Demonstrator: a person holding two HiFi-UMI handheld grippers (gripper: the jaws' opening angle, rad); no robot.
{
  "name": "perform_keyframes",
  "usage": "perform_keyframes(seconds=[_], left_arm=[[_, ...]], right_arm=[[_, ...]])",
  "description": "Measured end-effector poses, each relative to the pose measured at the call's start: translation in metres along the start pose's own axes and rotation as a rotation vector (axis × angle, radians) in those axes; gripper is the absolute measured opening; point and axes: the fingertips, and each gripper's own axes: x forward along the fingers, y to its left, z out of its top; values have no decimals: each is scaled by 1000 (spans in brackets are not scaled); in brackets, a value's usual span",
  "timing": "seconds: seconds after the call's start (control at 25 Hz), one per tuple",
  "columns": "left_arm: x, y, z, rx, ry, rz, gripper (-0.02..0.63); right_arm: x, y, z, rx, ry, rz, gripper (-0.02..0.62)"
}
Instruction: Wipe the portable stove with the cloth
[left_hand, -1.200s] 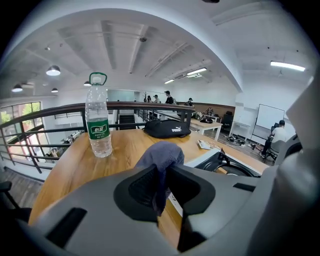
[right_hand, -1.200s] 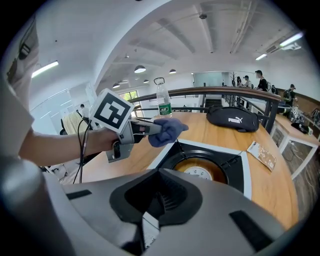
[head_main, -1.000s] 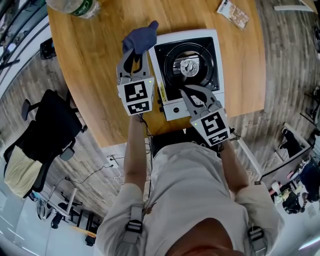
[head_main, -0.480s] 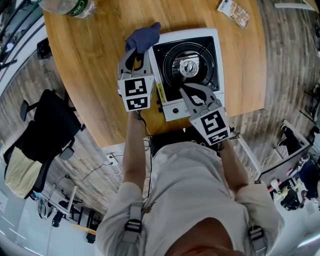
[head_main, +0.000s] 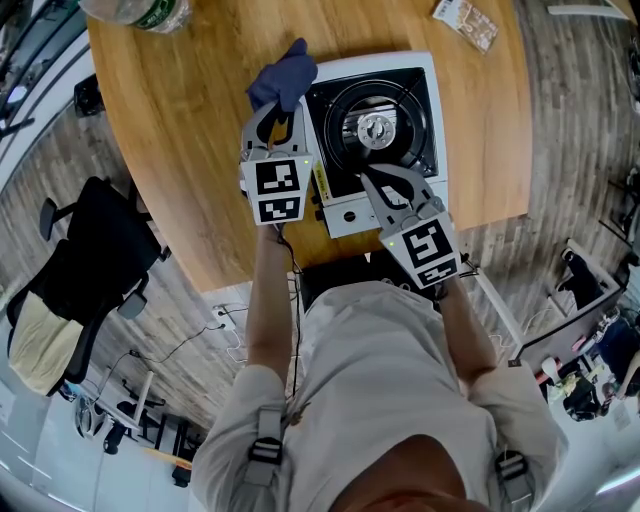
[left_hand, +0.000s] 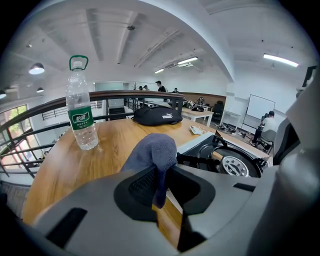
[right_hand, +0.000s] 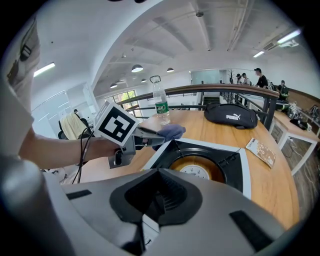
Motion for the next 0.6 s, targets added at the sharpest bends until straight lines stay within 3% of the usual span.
perform_keyframes(seconds=[0.6], left_arm=[[-16,-19,-21,-15,19,-2,78]], right_arm=[[-10,9,-11,0,-9,2,20]])
